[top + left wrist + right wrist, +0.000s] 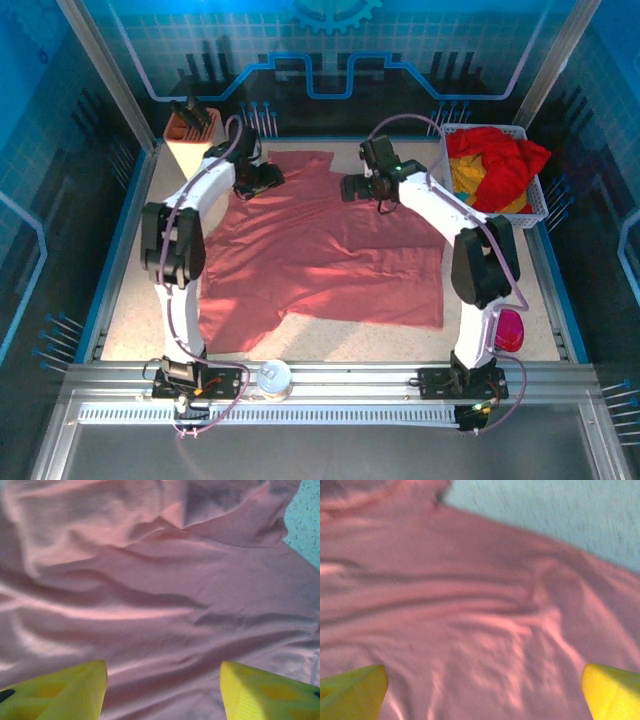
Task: Fold and stack the t-shirts
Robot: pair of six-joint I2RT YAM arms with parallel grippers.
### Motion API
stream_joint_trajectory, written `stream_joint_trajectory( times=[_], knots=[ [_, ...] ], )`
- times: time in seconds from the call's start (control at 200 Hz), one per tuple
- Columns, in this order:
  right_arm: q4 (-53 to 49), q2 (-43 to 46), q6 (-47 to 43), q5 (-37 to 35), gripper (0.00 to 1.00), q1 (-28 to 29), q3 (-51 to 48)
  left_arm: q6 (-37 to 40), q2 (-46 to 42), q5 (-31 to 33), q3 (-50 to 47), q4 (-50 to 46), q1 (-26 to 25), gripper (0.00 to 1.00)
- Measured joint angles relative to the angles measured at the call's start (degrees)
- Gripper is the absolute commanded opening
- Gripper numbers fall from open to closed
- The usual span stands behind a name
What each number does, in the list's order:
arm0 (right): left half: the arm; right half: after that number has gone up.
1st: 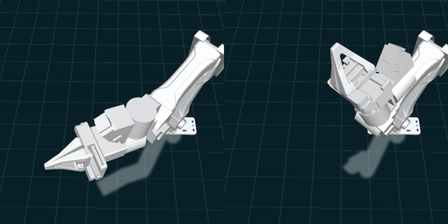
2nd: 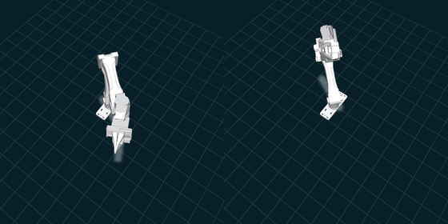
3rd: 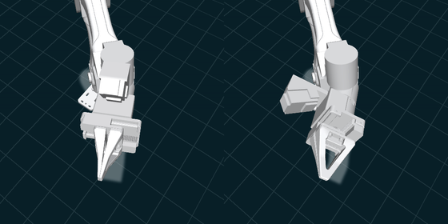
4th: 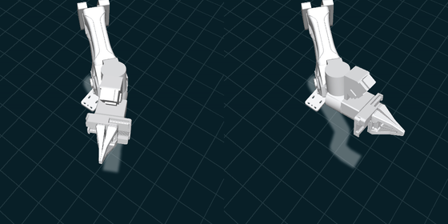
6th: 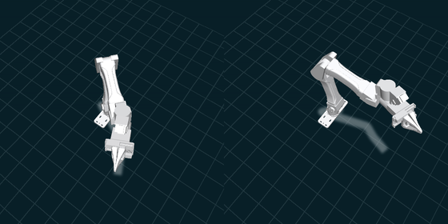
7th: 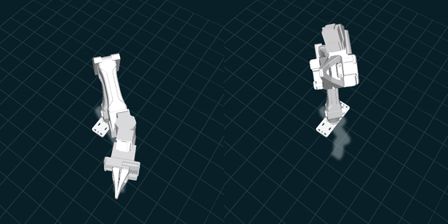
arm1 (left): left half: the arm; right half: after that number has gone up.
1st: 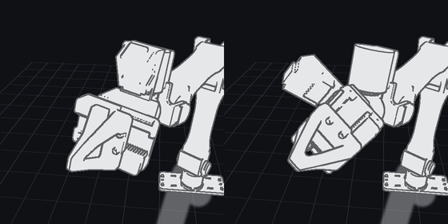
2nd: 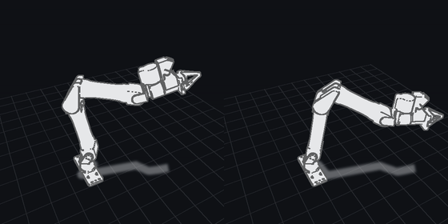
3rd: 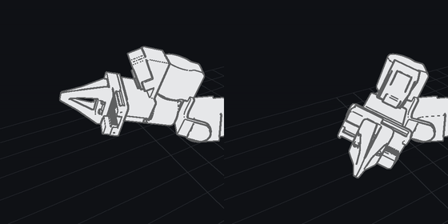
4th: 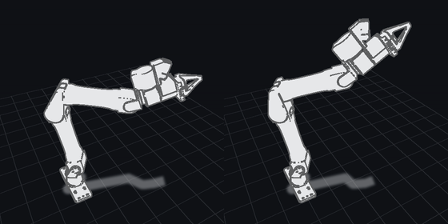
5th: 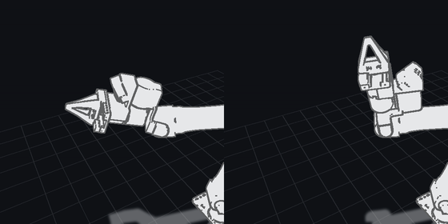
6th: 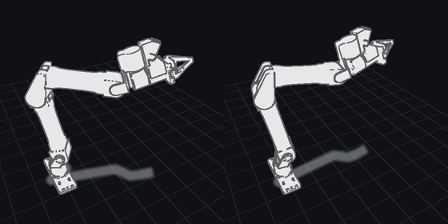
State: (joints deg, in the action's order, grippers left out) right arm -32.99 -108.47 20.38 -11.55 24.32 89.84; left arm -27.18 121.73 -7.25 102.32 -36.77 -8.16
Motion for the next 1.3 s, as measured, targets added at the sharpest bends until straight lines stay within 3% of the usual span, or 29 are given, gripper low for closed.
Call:
stream_joint_trajectory(
  times=[0.34,0.615,0.941,1.301],
  knots=[
    [-4.7,17.2,8.6,2.1,1.0,0.0,-29.8,-1.6,17.5,-1.1,15.1,0.7,-0.2,0.61],
    [-6.0,21.5,12.1,2.6,1.0,0.0,-41.5,-4.6,27.3,-1.0,30.6,0.6,0.5,0.61],
    [-4.7,18.0,12.9,2.8,1.0,-3.0,-41.2,-7.5,28.9,-2.5,32.9,1.6,3.1,0.62],
    [-4.1,11.2,9.3,1.7,1.0,-8.4,-31.6,-5.9,16.8,-7.1,23.4,-1.1,4.4,0.64]
  ],
)
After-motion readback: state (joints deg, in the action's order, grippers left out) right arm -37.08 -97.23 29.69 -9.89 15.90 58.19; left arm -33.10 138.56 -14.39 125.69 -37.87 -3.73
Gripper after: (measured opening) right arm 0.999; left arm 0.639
